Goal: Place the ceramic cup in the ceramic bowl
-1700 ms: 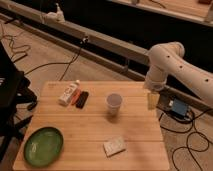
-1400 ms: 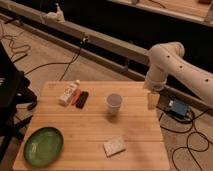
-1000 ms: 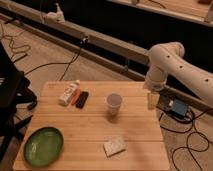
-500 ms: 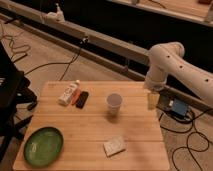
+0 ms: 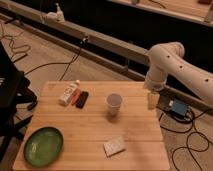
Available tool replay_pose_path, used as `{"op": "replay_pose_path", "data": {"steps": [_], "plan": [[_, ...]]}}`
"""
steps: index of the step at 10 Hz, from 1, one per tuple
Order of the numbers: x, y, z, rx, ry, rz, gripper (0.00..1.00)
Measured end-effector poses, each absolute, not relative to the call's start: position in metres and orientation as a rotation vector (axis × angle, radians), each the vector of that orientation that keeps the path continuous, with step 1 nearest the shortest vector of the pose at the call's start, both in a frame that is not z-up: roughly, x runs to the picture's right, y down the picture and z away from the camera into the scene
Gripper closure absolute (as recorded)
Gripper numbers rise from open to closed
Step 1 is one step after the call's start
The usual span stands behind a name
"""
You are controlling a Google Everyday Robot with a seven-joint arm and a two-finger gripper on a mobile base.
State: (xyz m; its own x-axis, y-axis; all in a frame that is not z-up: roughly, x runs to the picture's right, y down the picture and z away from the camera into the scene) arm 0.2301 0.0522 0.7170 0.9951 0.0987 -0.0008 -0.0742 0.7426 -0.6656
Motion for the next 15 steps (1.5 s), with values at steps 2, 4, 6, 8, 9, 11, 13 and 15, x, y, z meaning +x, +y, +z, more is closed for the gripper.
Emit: {"op": "replay_pose_path", "data": {"steps": [2,4,6,8,9,11,13,15], "plan": [[0.23,0.052,0.717,-0.728,-0.036,0.095,0.2],[0.23,0.052,0.717,-0.727,-0.036,0.095,0.2],[0.225,0.054,0.722,-0.739,-0.049,0.112,0.2],[0.198,0.063,0.738,-0.765,-0.096,0.122,0.2],[0.181,0.065,0.747,-0.752,-0.127,0.12,0.2],[0.149,0.061,0.757,-0.711,-0.184,0.106,0.2],[0.124,0.052,0.757,-0.663,-0.234,0.09,0.2],[0.109,0.051,0.753,-0.635,-0.274,0.074,0.2]]}}
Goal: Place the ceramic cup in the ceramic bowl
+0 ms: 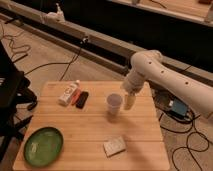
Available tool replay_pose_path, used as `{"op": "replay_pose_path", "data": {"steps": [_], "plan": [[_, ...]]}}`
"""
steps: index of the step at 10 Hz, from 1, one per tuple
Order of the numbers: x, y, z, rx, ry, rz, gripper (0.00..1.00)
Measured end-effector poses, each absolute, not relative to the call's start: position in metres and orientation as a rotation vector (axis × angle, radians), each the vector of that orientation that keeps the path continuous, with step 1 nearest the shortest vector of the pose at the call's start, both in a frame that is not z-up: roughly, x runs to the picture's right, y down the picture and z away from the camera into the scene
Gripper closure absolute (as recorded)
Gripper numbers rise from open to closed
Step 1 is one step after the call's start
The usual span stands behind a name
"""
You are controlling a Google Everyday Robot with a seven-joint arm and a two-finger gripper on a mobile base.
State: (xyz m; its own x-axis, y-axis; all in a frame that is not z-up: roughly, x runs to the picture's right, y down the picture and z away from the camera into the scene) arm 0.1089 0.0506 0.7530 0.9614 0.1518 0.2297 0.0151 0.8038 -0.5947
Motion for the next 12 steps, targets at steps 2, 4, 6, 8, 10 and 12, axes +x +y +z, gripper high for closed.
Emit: {"op": "replay_pose_path", "data": {"steps": [2,4,6,8,10,12], "plan": [[0.089,0.067,0.75,-0.644,-0.351,0.062,0.2],[0.074,0.089,0.75,-0.679,-0.415,0.055,0.2],[0.069,0.107,0.759,-0.713,-0.452,0.055,0.2],[0.071,0.112,0.773,-0.731,-0.459,0.062,0.2],[0.078,0.114,0.789,-0.749,-0.447,0.071,0.2],[0.084,0.118,0.805,-0.771,-0.437,0.076,0.3]]}}
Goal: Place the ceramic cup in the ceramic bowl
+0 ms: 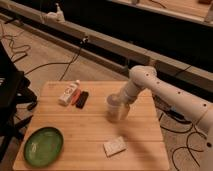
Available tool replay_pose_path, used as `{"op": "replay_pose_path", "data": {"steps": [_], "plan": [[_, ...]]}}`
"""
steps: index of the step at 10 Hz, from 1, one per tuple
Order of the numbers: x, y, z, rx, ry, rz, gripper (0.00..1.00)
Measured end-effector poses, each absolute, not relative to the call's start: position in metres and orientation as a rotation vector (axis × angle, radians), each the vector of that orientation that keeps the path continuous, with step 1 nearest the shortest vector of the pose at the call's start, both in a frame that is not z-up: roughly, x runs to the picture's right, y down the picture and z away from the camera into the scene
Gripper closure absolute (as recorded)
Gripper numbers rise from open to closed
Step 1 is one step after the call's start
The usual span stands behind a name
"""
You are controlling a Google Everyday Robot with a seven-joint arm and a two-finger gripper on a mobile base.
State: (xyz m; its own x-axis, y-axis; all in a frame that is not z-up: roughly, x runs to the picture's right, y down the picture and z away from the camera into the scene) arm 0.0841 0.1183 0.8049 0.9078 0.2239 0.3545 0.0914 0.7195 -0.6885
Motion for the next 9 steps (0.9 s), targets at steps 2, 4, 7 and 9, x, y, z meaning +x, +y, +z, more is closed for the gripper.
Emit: {"op": "replay_pose_path", "data": {"steps": [2,4,7,9], "plan": [[0.082,0.121,0.818,-0.785,-0.448,0.075,0.51],[0.076,0.121,0.824,-0.793,-0.462,0.071,0.72],[0.067,0.112,0.815,-0.773,-0.489,0.057,0.98],[0.038,0.108,0.784,-0.742,-0.553,-0.012,1.0]]}}
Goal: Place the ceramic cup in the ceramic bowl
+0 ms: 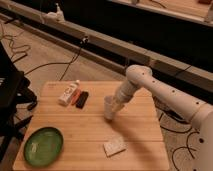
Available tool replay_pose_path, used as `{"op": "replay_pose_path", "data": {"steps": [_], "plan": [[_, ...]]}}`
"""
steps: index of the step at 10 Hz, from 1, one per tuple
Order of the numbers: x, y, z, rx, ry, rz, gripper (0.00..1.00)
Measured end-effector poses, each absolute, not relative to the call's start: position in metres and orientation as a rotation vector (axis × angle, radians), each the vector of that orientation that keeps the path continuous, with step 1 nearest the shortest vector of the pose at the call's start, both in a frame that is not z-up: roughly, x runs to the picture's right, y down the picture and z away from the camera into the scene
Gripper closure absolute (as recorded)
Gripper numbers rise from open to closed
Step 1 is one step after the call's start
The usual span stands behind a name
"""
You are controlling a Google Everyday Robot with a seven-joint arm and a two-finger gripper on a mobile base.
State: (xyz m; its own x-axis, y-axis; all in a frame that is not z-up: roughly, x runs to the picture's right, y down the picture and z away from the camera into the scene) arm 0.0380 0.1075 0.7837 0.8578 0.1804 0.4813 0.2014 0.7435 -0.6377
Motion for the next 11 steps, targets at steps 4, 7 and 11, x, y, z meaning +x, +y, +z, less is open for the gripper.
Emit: {"op": "replay_pose_path", "data": {"steps": [4,7,11], "plan": [[-0.037,0.105,0.691,-0.711,-0.743,-0.171,1.0],[-0.045,0.106,0.678,-0.71,-0.766,-0.195,1.0],[-0.043,0.106,0.679,-0.715,-0.761,-0.196,1.0]]}}
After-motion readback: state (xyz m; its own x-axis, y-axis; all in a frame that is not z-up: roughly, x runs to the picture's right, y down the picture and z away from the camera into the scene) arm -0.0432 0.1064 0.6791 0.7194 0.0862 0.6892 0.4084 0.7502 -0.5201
